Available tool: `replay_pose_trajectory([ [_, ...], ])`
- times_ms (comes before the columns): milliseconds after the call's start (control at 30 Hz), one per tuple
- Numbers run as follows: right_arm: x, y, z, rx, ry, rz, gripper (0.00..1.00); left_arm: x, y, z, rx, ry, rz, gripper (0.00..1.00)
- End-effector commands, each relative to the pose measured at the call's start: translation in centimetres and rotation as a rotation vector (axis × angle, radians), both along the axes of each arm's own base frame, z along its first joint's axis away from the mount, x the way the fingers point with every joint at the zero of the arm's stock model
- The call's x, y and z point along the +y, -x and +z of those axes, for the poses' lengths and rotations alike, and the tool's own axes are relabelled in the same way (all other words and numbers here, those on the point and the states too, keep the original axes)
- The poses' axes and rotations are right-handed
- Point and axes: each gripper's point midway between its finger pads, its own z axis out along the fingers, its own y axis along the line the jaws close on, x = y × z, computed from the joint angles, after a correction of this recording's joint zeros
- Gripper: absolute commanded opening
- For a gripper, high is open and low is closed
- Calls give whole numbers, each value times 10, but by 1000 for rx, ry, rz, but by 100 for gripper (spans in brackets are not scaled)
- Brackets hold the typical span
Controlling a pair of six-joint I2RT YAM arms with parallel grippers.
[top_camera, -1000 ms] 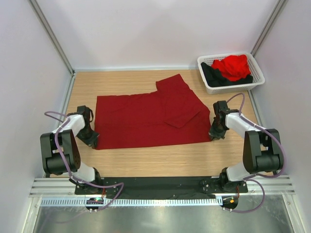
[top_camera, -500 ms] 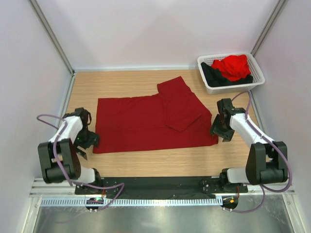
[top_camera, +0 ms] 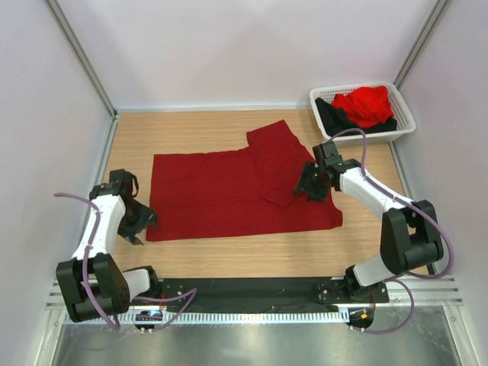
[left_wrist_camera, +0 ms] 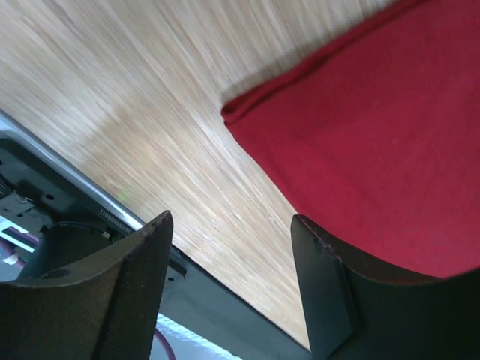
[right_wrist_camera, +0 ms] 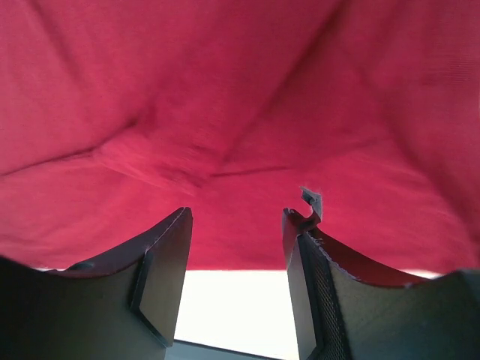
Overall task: Fold and stack the t-shirts
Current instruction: Fold the tshirt
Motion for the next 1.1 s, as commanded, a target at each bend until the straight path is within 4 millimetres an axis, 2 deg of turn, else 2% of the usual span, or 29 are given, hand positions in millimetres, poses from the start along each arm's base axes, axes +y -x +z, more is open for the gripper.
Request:
replay_pose_trajectory([
  [0, 33, -21, 2, -37, -158, -5, 57, -15, -6, 7, -68, 85, -63, 64],
  [67, 43, -20, -9, 1, -207, 2, 56, -17, -4, 8, -68, 91, -87, 64],
  [200, 57, -25, -16, 11, -261, -23, 55, -17, -5, 8, -73, 87, -103, 63],
  [333, 59, -27, -19, 20, -260, -50, 56, -24, -9, 9, -90, 123, -119, 62],
  [767, 67, -39, -42, 24, -290, -85, 59, -23, -19, 16, -100, 127, -147, 61],
  [967, 77, -69, -31, -37, -311, -75, 59, -23, -13, 13, -92, 122, -152, 61],
  [1000, 81, -82, -28, -55, -319, -75, 59, -22, -12, 13, -92, 116, -152, 61],
  [1067, 88, -96, -20, -75, -345, -76, 59, -22, -12, 12, -92, 116, -152, 61],
])
